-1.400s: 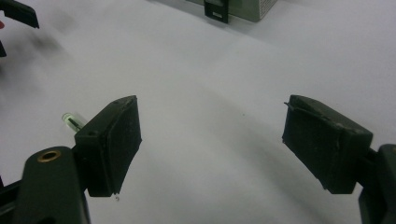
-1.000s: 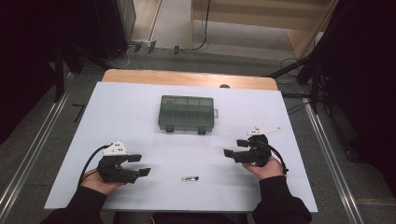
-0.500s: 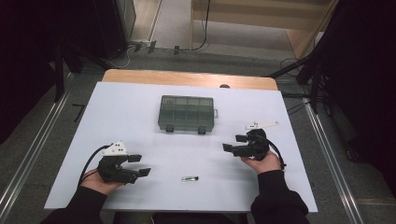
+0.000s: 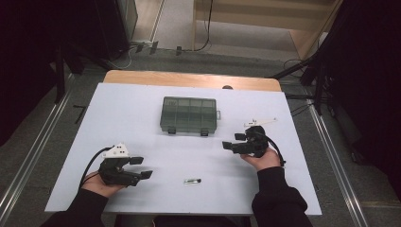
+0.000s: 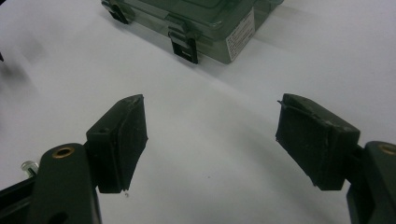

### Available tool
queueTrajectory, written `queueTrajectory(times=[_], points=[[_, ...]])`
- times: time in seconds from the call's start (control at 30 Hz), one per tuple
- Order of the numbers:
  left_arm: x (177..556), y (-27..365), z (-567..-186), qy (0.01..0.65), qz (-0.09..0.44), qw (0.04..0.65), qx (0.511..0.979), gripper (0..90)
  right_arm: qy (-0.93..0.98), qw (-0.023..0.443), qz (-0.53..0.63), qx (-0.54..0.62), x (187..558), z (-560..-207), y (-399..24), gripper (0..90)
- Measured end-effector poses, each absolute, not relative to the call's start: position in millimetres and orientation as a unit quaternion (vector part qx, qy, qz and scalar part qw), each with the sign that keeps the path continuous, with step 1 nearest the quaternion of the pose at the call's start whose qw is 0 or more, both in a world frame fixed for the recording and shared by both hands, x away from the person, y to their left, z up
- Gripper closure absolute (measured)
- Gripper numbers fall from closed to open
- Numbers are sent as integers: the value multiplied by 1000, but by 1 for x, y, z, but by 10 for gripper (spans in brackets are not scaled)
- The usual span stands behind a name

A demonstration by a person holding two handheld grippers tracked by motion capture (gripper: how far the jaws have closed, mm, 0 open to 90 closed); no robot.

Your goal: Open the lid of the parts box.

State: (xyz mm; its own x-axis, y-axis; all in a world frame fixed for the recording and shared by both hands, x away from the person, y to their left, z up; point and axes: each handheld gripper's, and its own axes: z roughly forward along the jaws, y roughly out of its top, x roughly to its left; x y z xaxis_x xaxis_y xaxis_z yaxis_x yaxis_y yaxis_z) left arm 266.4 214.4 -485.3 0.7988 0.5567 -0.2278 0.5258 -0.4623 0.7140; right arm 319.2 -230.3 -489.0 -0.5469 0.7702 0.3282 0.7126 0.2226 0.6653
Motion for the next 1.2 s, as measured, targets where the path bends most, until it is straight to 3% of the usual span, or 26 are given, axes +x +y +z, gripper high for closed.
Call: queueTrajectory(times=[0.97, 1.07, 1.2], points=[[266, 215, -485, 317, 22, 411, 854, 321, 792, 46, 392, 466, 349, -493, -210, 291], [266, 215, -485, 318, 25, 412, 854, 321, 793, 43, 388, 467, 351, -491, -207, 321], [266, 216, -484, 317, 27, 412, 854, 321, 790, 41, 394, 469, 355, -492, -206, 454]])
